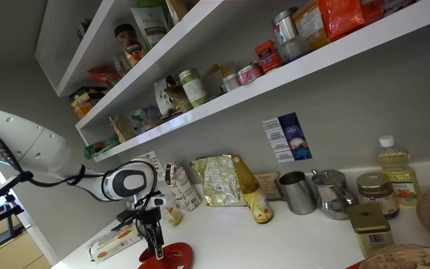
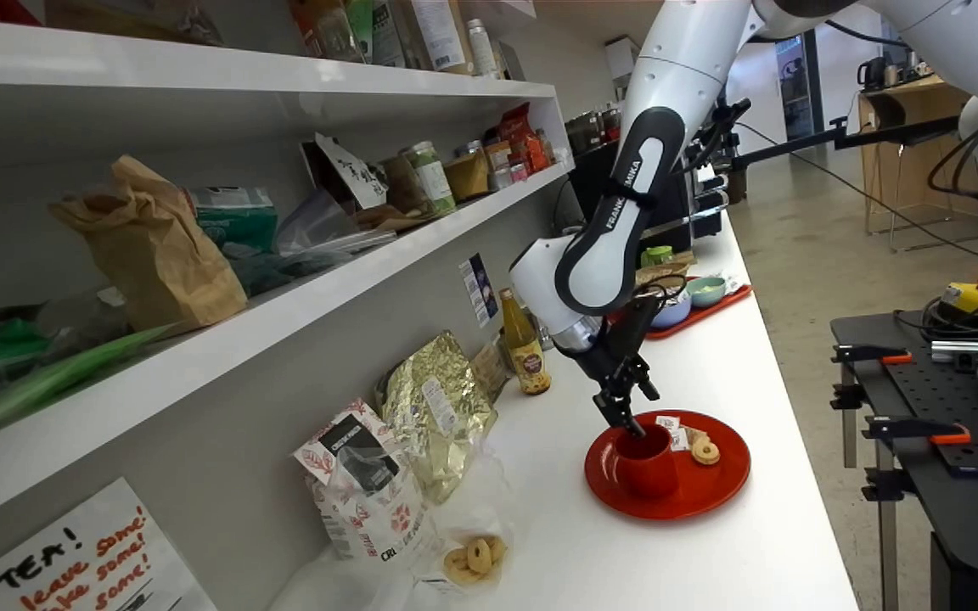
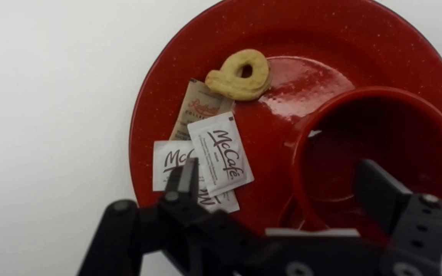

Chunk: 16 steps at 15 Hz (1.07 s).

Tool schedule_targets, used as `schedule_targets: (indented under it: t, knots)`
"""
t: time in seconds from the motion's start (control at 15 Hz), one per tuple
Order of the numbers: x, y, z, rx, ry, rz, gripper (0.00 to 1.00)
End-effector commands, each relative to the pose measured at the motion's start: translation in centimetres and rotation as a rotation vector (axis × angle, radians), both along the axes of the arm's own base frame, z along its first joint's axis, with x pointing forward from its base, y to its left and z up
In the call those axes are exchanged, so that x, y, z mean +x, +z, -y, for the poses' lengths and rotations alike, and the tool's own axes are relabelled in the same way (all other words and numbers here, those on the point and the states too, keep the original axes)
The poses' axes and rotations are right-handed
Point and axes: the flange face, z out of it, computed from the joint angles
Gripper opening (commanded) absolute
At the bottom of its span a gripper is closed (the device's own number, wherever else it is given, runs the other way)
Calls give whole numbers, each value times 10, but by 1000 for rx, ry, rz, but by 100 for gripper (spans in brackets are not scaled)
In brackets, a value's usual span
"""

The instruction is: Move the red mug to the left.

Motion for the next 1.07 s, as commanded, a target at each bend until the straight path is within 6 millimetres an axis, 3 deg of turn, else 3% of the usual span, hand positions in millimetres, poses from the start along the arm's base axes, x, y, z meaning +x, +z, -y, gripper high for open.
schedule_targets:
  t: [0.0,0.13,0.2,0.33,0.87,1.0]
  knots:
    - [7,-9,-5,3,16,-34,100]
    - [5,-16,-5,5,25,-53,100]
    - [4,-18,-5,8,31,-57,75]
    - [4,-22,-4,13,37,-68,67]
    - [8,-24,0,29,57,-90,6]
    - [9,-22,2,30,63,-93,0]
